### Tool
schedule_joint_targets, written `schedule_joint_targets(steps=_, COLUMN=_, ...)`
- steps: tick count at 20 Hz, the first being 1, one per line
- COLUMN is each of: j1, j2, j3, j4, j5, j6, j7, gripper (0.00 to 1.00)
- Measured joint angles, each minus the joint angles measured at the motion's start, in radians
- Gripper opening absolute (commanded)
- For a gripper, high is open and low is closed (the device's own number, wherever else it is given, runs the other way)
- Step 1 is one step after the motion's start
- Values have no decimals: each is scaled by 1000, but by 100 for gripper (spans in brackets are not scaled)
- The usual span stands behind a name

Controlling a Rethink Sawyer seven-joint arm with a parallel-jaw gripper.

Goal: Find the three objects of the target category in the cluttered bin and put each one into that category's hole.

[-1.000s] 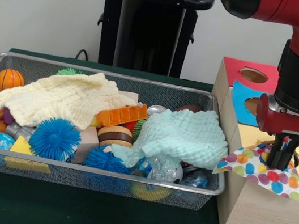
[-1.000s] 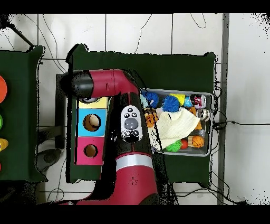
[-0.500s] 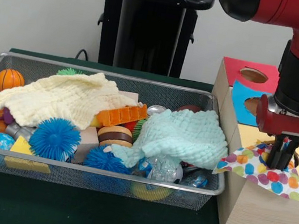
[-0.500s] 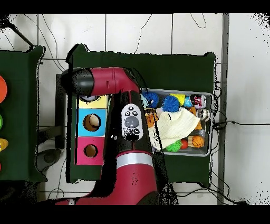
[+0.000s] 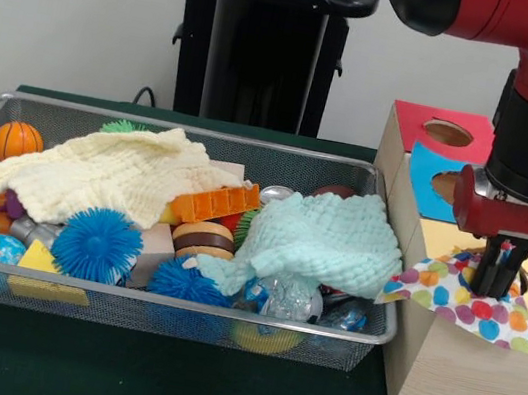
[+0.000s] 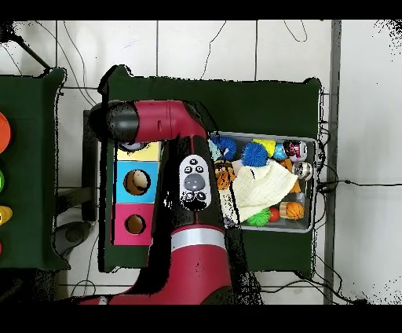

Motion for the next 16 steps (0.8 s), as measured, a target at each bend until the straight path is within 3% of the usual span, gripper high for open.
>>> schedule_joint_targets(steps=16, j1=4, j2=0, j3=-7, j4=9, j5=21, j6=0, j7=0, gripper=0)
